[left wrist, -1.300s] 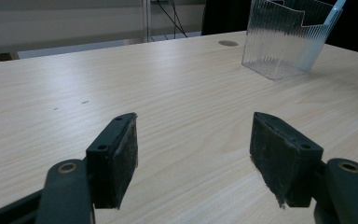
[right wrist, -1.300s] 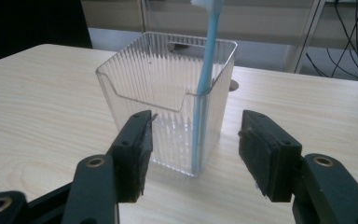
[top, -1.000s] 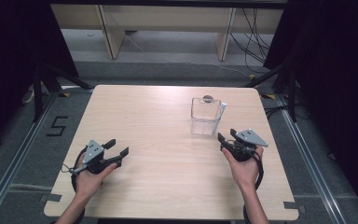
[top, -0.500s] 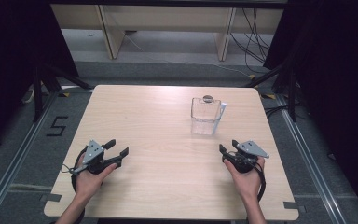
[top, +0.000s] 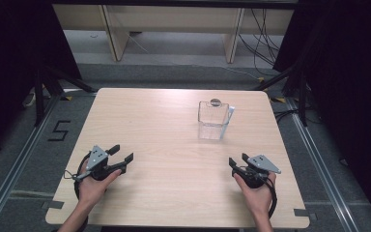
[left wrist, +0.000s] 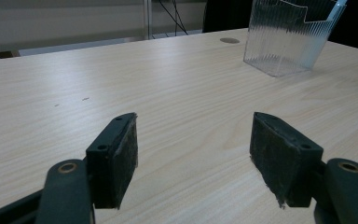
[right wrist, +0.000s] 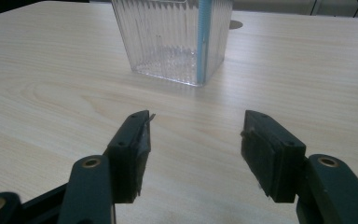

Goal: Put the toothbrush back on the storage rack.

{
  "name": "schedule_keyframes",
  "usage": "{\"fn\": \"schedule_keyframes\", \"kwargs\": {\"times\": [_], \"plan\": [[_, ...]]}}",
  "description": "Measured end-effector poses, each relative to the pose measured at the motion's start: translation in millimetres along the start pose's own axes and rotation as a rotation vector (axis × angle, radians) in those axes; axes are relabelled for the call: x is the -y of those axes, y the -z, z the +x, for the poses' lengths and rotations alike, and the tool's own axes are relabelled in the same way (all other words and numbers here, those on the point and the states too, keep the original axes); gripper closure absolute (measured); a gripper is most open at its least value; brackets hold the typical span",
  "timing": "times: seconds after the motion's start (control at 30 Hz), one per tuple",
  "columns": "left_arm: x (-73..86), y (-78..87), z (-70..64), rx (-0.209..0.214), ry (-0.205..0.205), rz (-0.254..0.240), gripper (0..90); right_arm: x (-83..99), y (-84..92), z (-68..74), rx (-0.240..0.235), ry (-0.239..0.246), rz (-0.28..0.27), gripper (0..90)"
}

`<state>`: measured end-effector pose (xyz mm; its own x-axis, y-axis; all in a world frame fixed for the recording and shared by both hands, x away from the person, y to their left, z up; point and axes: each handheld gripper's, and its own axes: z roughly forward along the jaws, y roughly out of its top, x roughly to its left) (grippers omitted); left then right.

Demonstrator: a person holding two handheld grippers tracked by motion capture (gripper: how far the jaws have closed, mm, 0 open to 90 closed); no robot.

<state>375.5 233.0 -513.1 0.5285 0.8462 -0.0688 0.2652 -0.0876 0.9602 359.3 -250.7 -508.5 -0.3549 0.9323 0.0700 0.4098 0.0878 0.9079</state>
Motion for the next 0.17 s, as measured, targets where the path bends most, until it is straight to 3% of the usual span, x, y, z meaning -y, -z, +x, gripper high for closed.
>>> {"fn": "schedule_keyframes", "kwargs": {"times": [0.1, 0.17], "plan": [[0.1, 0.3, 0.2, -0.002, 0.003, -0.001, 31.5, 0.2, 0.3, -0.2, 0.013, 0.017, 0.002, 43.1], [0.1, 0.3, 0.8, -0.004, 0.002, 0.0, 31.5, -0.7, 2.5, 3.2, 0.005, -0.027, 0.017, 43.1]]}}
